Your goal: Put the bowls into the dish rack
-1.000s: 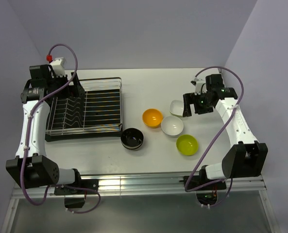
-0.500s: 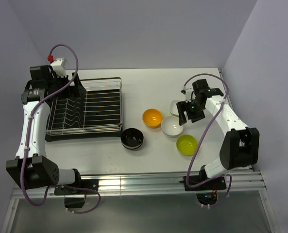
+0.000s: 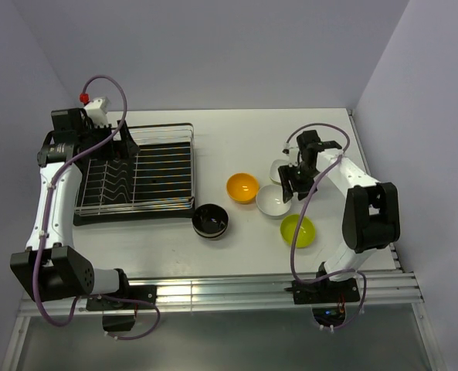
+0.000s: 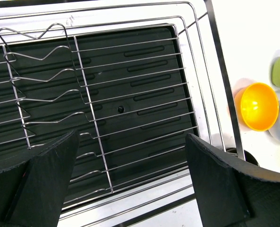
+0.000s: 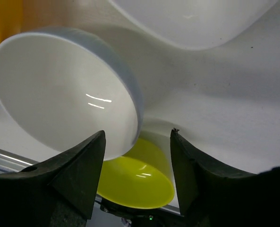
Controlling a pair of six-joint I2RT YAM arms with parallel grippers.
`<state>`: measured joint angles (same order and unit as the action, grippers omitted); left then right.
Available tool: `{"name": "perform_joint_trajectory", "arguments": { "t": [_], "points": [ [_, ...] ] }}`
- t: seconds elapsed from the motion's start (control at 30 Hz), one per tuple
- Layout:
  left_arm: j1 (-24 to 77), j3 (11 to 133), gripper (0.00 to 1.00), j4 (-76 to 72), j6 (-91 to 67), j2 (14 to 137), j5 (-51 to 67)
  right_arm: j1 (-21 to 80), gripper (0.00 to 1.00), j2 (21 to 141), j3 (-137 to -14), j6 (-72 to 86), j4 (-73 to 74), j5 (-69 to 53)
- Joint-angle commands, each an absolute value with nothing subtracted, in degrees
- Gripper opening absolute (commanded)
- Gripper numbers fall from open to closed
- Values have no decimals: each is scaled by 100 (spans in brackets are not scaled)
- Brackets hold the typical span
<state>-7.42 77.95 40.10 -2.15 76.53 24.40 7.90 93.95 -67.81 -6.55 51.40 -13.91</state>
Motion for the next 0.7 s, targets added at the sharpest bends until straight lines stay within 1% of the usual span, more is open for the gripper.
{"name": "perform_joint_trajectory", "arguments": {
  "t": [0.0, 0.23, 0.27, 0.43, 0.67],
  "points": [
    [-738, 7849, 100, 3867, -237, 7541, 2602, 896, 63, 9527, -6855, -519, 4782, -1231],
    [-729, 7778, 100, 3841, -255, 7541, 2584, 1107, 57, 9843, -6926, -422, 4597, -1090],
    [-729, 7770, 99, 3832, -264, 7550, 2558, 1116, 54, 9896, -6969, -404, 4597, -1072],
    [-730, 7664, 99, 3814, -246, 7532, 2531, 1160, 48, 10081, -7022, -343, 4553, -958],
    [-730, 7515, 100, 3692, -281, 7497, 2593, 1213, 32, 10134, -7031, -334, 4553, -1019]
  ]
}}
